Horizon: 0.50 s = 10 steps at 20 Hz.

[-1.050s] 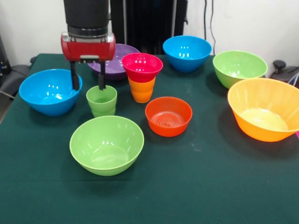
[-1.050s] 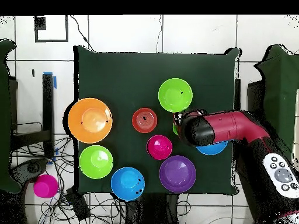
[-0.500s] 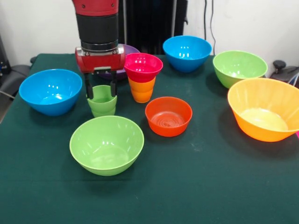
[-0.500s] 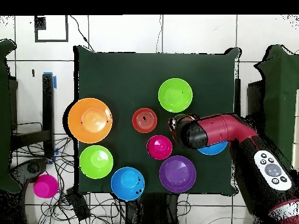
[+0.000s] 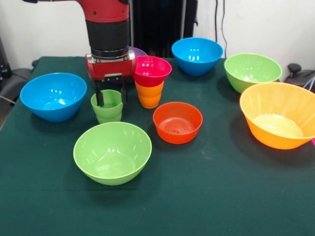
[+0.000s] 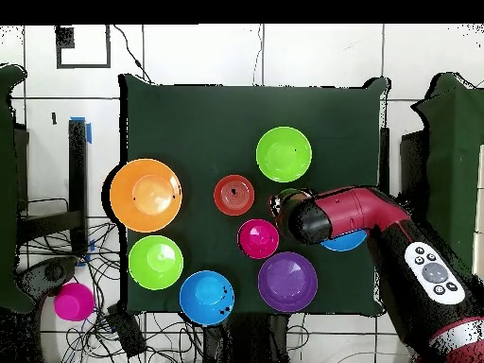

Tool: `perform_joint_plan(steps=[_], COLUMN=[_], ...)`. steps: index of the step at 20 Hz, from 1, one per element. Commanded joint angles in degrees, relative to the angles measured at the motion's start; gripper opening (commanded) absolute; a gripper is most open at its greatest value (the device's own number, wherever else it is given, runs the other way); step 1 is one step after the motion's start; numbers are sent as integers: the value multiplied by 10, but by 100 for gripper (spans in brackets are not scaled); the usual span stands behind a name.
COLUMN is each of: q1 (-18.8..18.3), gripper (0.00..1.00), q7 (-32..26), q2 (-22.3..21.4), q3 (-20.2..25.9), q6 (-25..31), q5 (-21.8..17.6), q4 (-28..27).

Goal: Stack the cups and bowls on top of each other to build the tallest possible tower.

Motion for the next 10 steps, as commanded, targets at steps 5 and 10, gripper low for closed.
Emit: perform_joint_plan(steps=[5,10], q1=[-12,-20], gripper=[100,100], q7=[-169,-183], q2=[27,15], q3=[40,51], q6=[-1,16], q5=[-55,-46], q4=[-10,-11])
